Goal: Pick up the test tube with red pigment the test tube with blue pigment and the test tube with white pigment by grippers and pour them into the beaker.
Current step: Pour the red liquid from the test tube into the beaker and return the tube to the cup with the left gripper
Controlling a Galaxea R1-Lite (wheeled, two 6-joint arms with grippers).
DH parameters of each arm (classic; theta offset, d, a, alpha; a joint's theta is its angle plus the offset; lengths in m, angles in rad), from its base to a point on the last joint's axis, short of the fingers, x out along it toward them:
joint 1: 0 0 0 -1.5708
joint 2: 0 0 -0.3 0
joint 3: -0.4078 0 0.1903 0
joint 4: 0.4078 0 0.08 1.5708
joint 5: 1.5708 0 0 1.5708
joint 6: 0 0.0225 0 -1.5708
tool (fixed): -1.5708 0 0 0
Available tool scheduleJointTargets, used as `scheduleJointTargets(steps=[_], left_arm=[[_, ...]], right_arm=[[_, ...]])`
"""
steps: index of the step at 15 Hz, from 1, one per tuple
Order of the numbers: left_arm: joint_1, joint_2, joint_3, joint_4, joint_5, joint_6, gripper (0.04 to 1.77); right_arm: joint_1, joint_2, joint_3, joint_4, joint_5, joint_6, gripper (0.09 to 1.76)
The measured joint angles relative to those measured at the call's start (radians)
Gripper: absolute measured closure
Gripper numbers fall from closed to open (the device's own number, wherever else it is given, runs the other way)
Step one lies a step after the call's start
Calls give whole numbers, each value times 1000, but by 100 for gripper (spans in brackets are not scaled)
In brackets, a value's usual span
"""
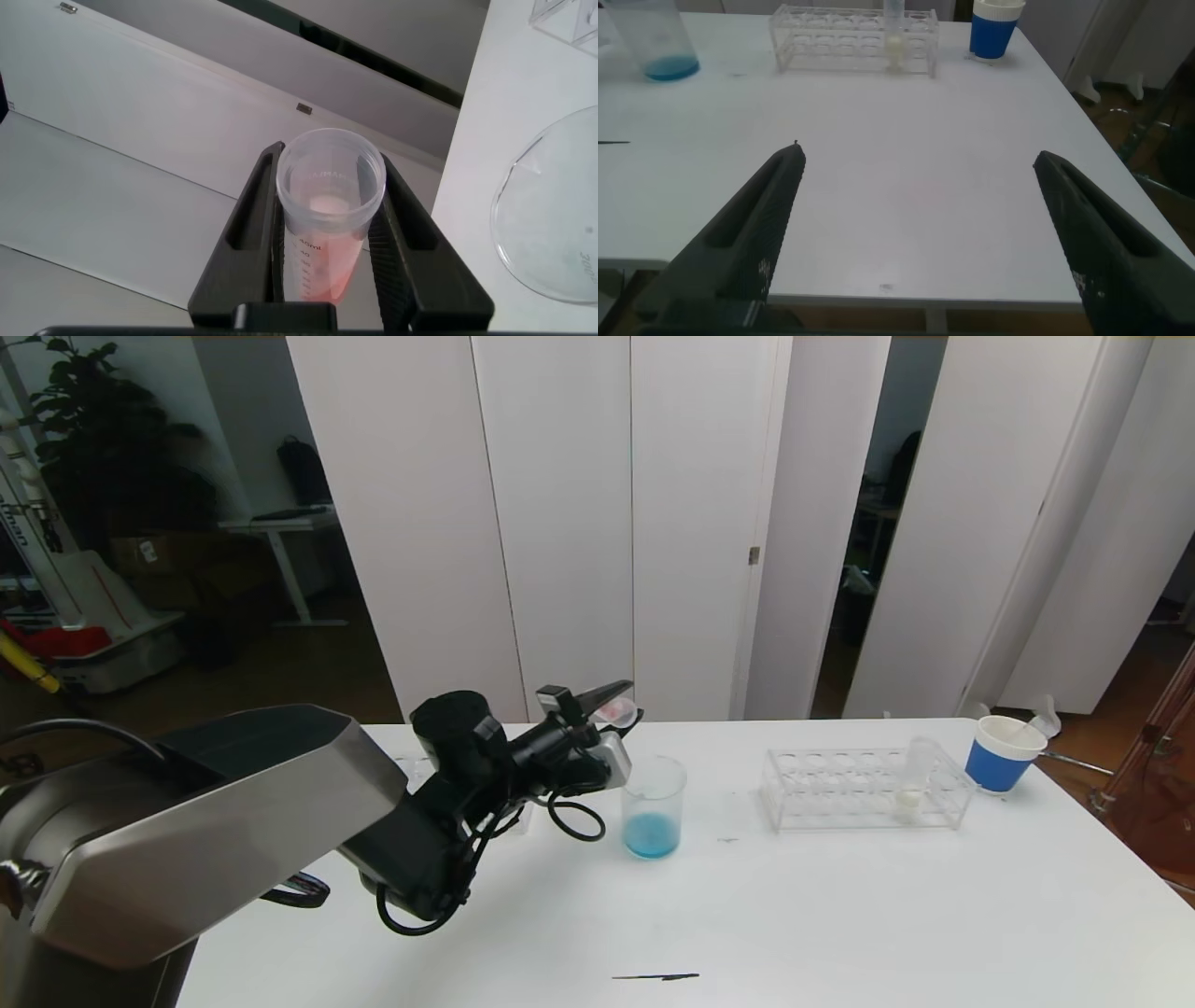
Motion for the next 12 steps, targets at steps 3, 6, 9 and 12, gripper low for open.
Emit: scheduleJointTargets(steps=[3,6,9,12], left_arm=[[-10,21,-9,-23,9,76,121],[-19,42,-16,-51,19,148,121],[-27,56,-24,-56,22,182,121],[-30,67,-31,-56,52,226,121]], right_arm=[[0,0,0,0,0,0,10],[0,0,0,0,0,-1,10],[0,0,0,0,0,0,10],[0,0,0,0,0,0,10]])
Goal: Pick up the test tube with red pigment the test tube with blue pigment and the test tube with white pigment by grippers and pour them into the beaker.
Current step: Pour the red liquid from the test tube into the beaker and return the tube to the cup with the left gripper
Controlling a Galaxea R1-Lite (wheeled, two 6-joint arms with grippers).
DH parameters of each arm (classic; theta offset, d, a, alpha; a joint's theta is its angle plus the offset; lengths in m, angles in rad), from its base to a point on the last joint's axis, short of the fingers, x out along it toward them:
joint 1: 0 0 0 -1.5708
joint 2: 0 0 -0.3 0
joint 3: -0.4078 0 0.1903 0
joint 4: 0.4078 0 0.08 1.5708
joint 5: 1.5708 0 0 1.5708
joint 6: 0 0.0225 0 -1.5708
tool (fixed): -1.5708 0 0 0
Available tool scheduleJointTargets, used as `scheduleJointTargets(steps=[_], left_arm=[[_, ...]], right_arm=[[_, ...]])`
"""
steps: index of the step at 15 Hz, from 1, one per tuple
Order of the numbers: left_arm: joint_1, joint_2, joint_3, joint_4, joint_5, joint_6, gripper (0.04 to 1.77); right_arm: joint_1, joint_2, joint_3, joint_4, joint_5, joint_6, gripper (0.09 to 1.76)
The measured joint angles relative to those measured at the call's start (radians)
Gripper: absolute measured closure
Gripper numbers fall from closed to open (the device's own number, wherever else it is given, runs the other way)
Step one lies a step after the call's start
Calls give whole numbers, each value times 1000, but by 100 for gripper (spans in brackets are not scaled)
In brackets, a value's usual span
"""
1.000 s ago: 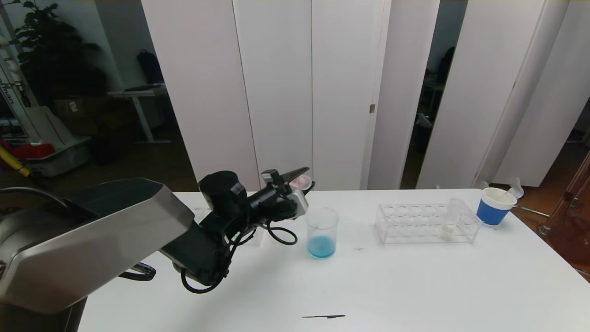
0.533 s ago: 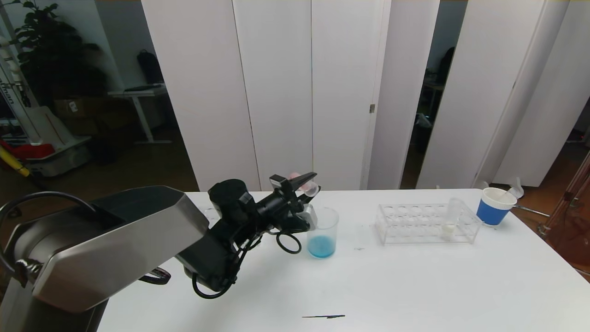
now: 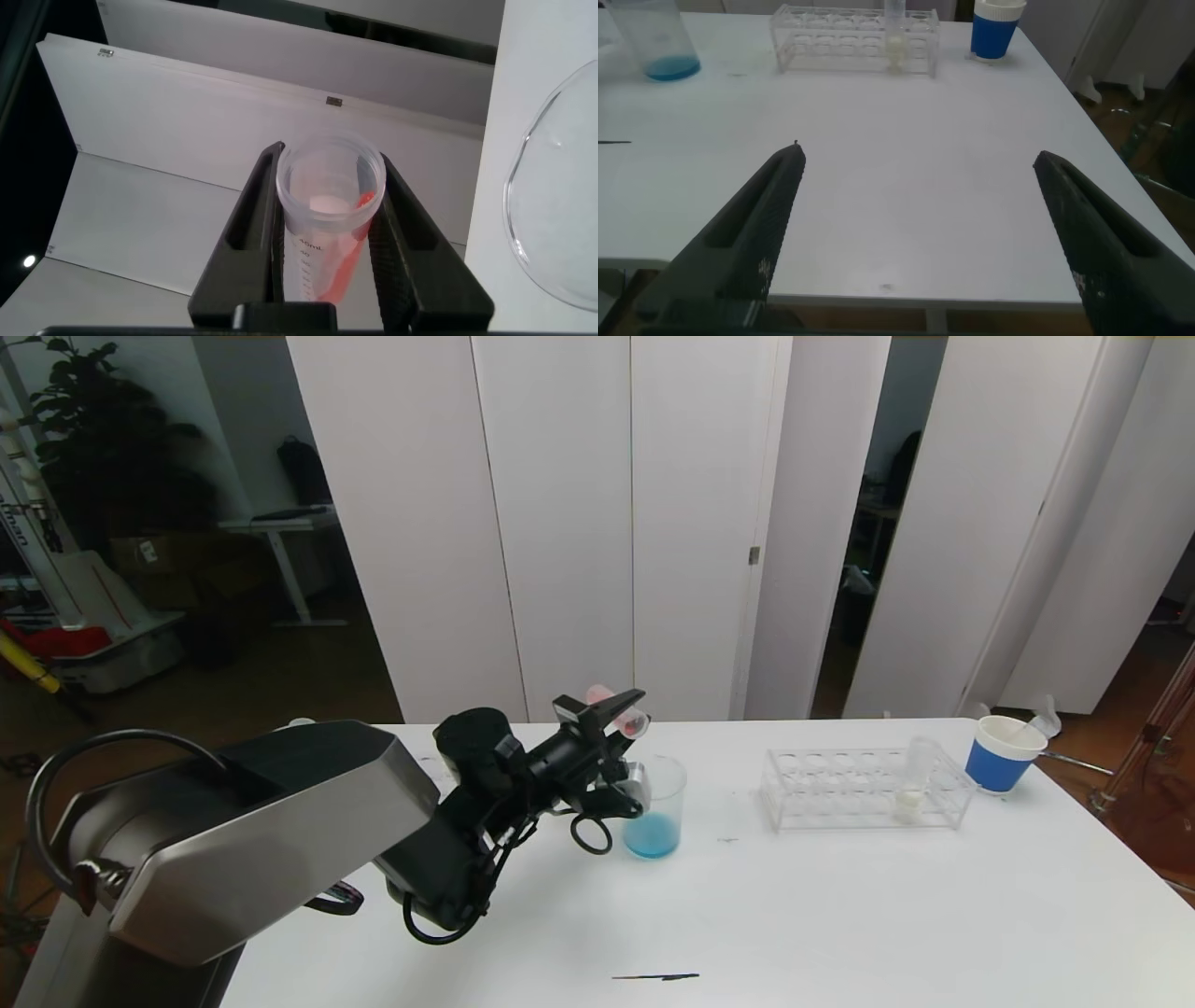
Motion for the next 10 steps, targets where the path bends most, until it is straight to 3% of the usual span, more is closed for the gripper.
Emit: scheduleJointTargets(steps=[4,10], left_arm=[[-4,8,-11,0,0,4,121],[21,25,-50,2,-48,-9,121]], right_arm=[[0,0,0,0,0,0,10],[0,0,0,0,0,0,10]])
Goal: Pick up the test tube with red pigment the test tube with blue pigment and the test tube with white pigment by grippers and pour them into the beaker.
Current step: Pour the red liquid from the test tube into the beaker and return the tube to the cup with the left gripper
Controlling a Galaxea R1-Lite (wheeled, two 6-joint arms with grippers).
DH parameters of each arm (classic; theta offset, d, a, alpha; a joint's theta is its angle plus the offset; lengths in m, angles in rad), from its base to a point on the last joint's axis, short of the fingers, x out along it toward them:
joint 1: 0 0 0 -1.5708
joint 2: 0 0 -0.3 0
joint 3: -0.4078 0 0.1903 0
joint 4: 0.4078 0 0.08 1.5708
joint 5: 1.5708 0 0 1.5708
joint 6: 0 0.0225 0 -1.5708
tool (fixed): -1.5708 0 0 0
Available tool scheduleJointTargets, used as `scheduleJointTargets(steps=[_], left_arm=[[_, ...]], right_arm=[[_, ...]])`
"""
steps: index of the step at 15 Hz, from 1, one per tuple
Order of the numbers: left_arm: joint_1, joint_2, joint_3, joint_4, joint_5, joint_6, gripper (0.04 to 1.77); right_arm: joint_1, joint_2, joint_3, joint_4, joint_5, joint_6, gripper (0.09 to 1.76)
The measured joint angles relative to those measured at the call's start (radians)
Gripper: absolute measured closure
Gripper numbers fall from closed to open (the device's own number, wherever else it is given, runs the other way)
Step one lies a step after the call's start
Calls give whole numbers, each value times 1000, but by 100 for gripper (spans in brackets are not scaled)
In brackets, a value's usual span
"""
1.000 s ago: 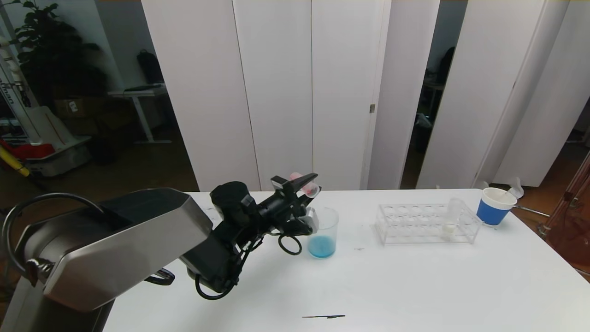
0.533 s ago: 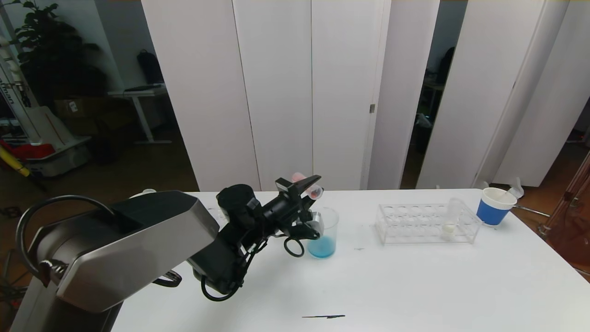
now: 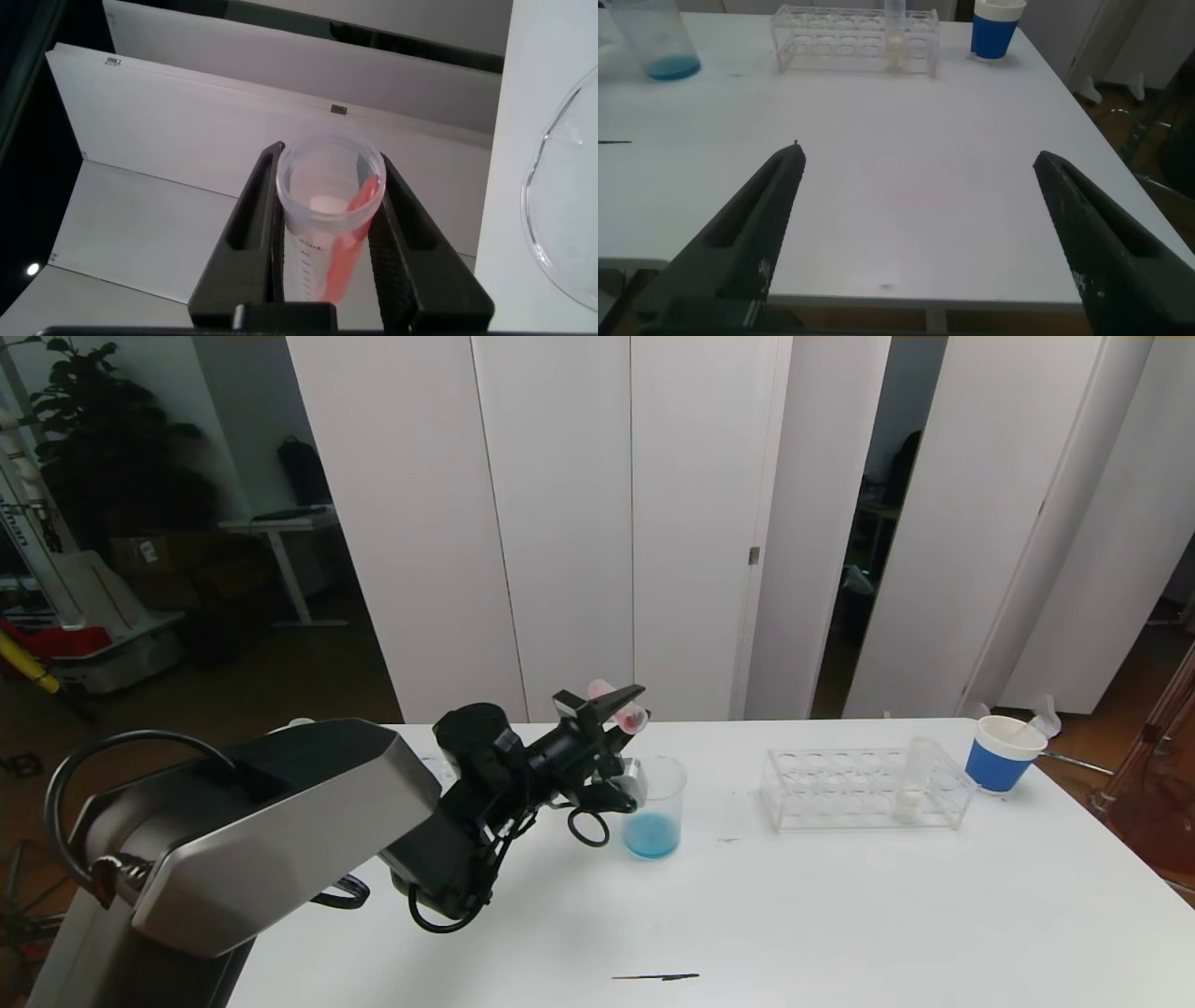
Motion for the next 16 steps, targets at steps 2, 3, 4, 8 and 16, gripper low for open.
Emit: scheduleJointTargets(steps=[2,3,4,8,16], left_arm=[[15,13,-22,2,-51,0,121],[22,21,-32,1,-61,-1,121],[30,27,-40,1,-73,-3,121],[39,45,-59,-6,-103,-4,121],[38,68,-77,-13,-144,-1,121]], right_arm=[[0,0,0,0,0,0,10],[0,0,0,0,0,0,10],[0,0,0,0,0,0,10],[0,0,0,0,0,0,10],[0,0,0,0,0,0,10]])
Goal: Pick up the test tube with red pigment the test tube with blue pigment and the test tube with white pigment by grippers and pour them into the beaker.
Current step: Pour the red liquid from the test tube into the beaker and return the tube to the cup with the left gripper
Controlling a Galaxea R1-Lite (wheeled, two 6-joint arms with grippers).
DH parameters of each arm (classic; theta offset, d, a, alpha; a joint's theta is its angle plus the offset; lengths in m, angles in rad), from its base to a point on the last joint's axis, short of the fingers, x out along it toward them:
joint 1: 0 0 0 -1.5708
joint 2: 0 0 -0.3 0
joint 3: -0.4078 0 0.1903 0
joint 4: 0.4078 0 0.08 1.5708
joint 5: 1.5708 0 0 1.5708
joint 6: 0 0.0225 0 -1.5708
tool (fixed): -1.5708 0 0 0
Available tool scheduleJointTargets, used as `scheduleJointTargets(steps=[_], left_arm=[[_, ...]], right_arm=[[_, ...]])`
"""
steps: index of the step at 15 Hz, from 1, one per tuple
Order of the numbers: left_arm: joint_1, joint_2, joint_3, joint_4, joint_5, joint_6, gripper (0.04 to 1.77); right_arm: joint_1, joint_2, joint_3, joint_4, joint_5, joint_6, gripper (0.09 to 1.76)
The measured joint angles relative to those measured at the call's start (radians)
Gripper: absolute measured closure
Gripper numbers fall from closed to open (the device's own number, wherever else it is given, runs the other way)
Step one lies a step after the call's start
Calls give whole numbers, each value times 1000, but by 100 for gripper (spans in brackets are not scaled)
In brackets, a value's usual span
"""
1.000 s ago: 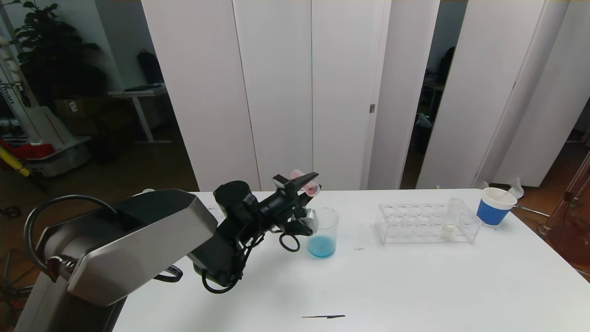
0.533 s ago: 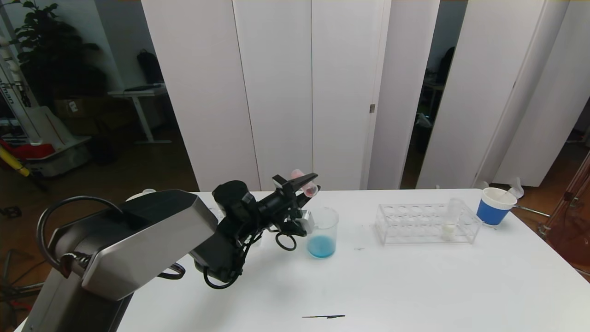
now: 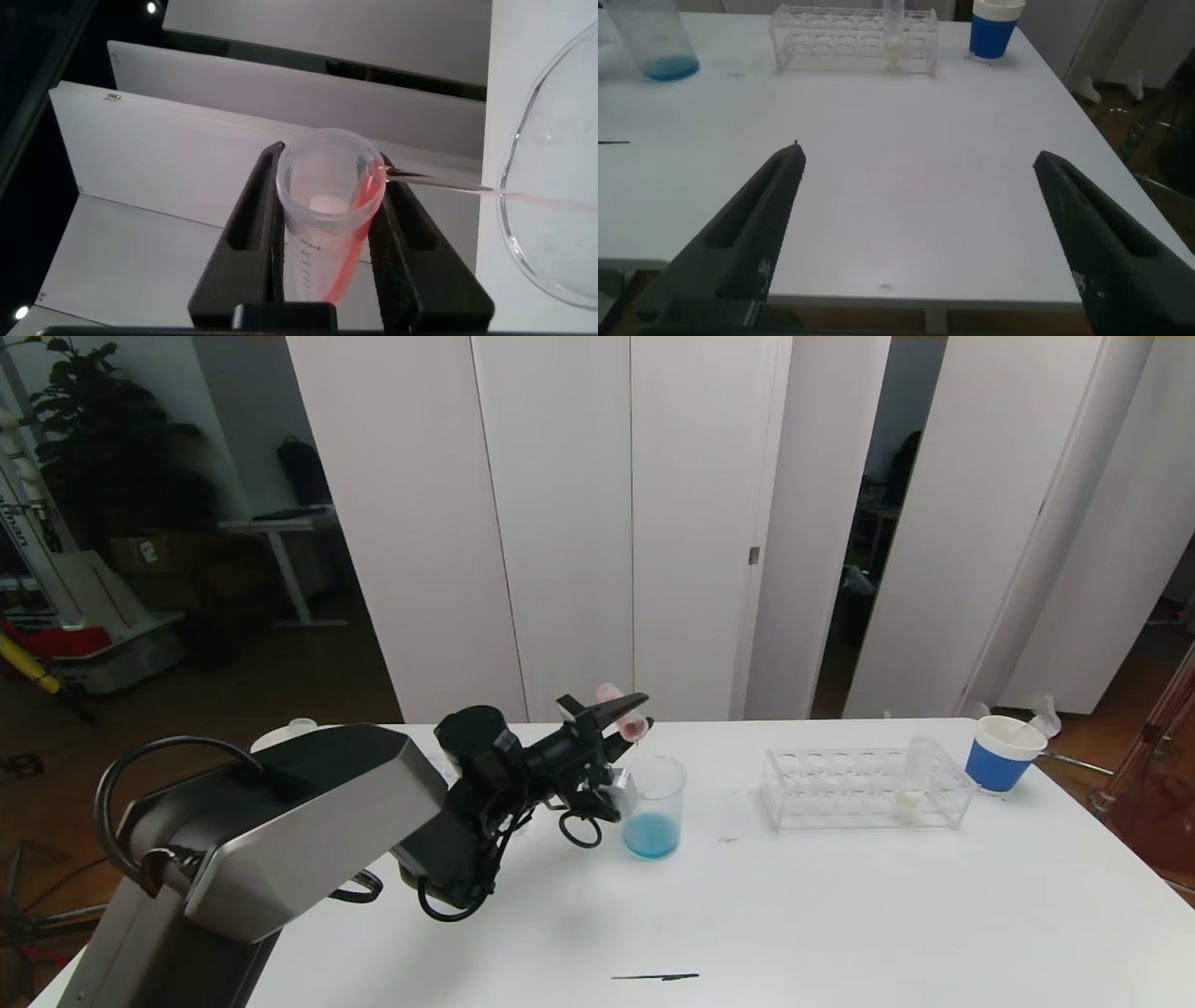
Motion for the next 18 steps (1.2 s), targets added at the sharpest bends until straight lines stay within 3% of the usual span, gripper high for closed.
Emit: scheduleJointTargets(steps=[18], left_arm=[[-10,1,-19,0,-1,60,121]], right_arm=[[0,0,0,0,0,0,10]])
